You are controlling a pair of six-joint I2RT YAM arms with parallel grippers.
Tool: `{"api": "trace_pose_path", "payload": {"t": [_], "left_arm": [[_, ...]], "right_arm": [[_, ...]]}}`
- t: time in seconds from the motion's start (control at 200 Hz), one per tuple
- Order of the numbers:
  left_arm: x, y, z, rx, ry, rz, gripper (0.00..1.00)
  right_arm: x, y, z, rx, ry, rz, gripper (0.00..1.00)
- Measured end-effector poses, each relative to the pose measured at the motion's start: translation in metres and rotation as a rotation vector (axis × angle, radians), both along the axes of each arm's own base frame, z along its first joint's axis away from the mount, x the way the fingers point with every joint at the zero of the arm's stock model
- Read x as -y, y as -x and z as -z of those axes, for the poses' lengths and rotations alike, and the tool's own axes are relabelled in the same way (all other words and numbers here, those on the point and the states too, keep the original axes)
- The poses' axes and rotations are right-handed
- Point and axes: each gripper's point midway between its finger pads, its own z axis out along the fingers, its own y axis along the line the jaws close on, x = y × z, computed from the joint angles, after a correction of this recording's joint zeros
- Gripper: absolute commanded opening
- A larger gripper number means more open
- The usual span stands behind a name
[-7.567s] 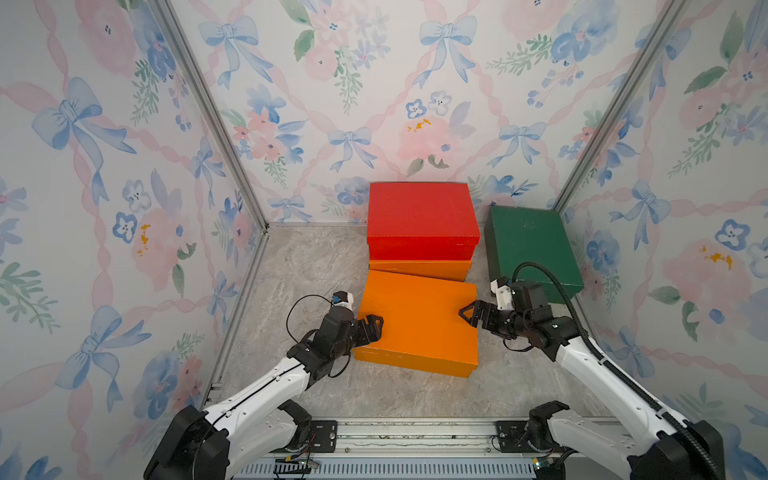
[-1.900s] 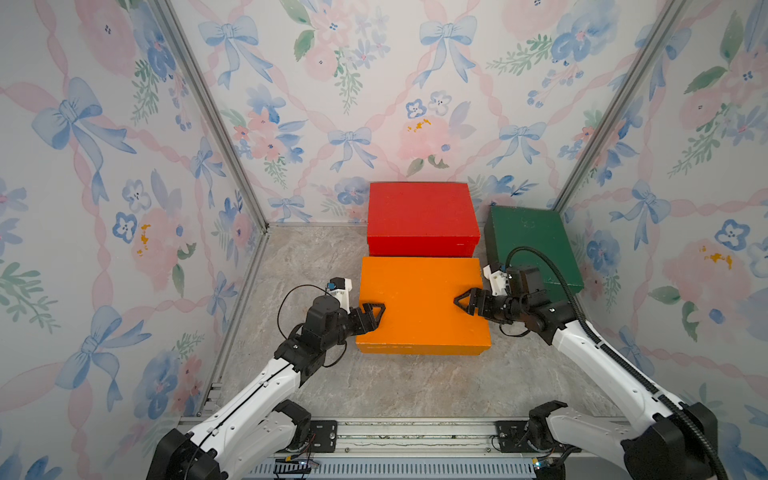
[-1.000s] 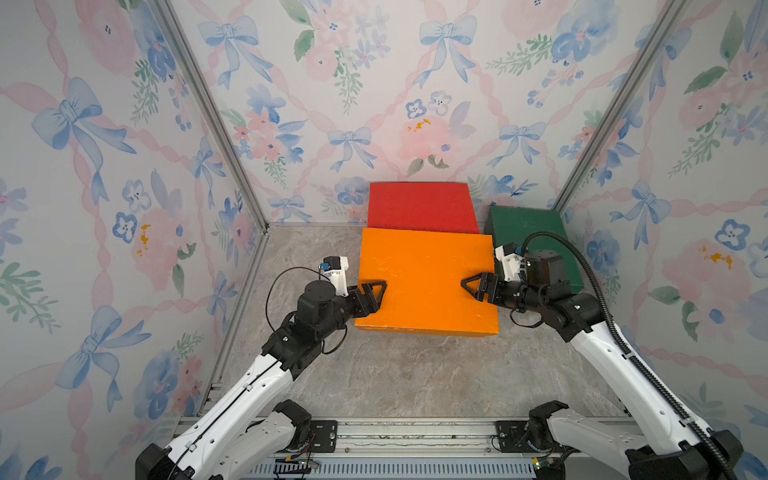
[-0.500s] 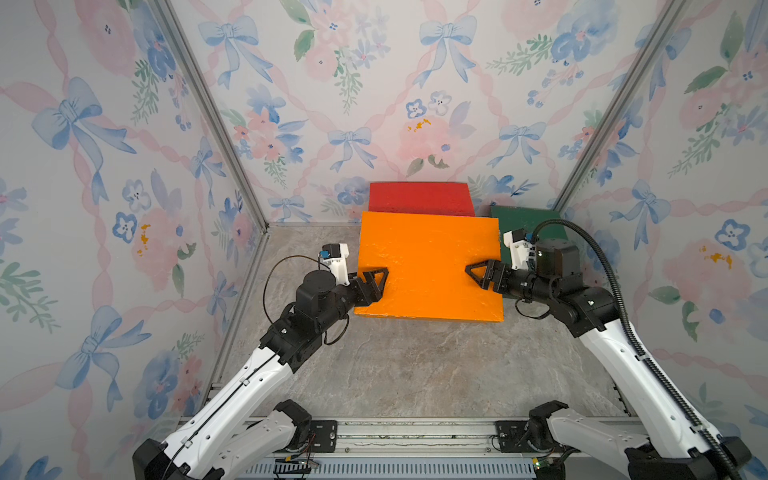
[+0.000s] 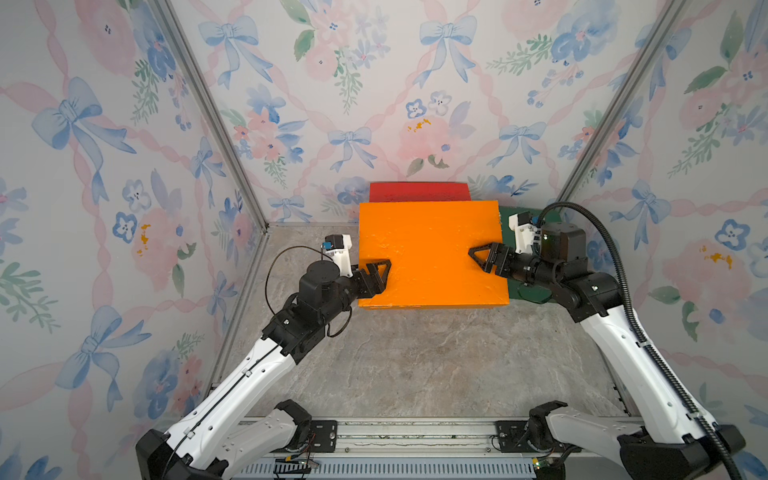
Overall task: Stack the shoeboxes
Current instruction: Pick up the shoebox from the center of the board, then place the shoebox at the shoebox.
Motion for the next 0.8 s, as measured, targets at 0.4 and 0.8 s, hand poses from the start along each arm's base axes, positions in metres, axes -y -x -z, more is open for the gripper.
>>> {"api": "trace_pose_path", "payload": {"t": [0.4,0.8], "left_arm": [[0.009,-0.018,-0.024,0.037,-0.012,-0.011,0.82],[0.017,-0.042,-0.038,0.056,-0.037,-0.028,0.83]], "right_arm": [[0.008,-0.014,-0.015,0.034,-0.016,0.029,0.81],[0.014,-0.044,-0.033,0.061,-0.037,0.054,0.80]]}}
